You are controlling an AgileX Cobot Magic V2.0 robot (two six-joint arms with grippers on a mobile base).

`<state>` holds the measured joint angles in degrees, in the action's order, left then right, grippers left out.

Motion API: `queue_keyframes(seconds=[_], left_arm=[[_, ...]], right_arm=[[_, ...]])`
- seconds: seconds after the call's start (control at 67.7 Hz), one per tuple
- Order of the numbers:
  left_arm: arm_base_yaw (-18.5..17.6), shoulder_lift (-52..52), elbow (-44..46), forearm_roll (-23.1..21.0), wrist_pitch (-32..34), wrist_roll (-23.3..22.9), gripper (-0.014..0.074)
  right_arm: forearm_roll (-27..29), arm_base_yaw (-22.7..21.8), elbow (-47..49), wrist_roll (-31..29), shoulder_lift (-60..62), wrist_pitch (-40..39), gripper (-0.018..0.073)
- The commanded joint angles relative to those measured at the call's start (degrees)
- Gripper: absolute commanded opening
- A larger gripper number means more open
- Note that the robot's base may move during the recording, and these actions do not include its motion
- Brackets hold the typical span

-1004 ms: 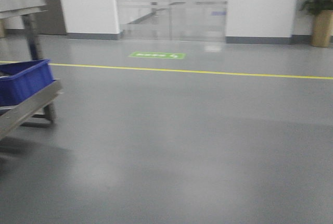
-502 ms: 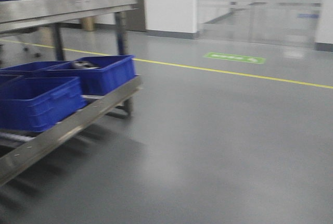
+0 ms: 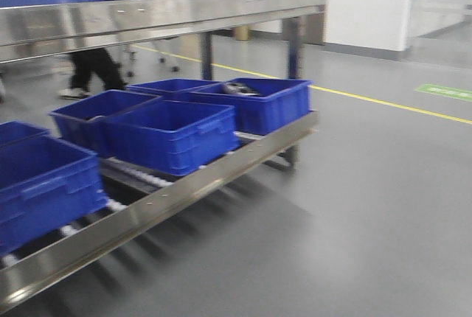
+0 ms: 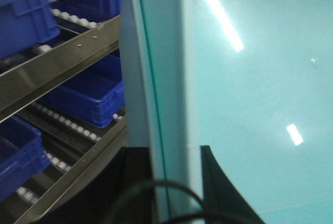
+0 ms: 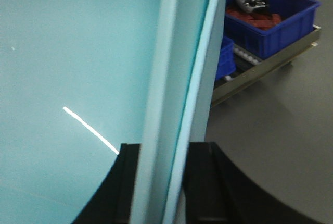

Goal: Move two blue bins to right shelf middle
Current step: 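Turn the base and drive up to the blue-bin roller shelf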

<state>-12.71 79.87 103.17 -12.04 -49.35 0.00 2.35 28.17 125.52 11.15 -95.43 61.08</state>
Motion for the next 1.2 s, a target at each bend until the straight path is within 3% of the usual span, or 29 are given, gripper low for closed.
queue_keyframes(seconds=[0.0, 1.181], left_arm=[[-0.3, -1.3, 0.99, -3.16, 5.83, 0.0, -0.0111], [-0.3, -1.3, 0.99, -3.05, 5.83, 0.0, -0.0111]], right_arm=[[1.24, 0.0, 0.8, -0.25, 0.75, -4.15, -0.0155], [1.24, 0.0, 0.8, -0.25, 0.75, -4.15, -0.0155]])
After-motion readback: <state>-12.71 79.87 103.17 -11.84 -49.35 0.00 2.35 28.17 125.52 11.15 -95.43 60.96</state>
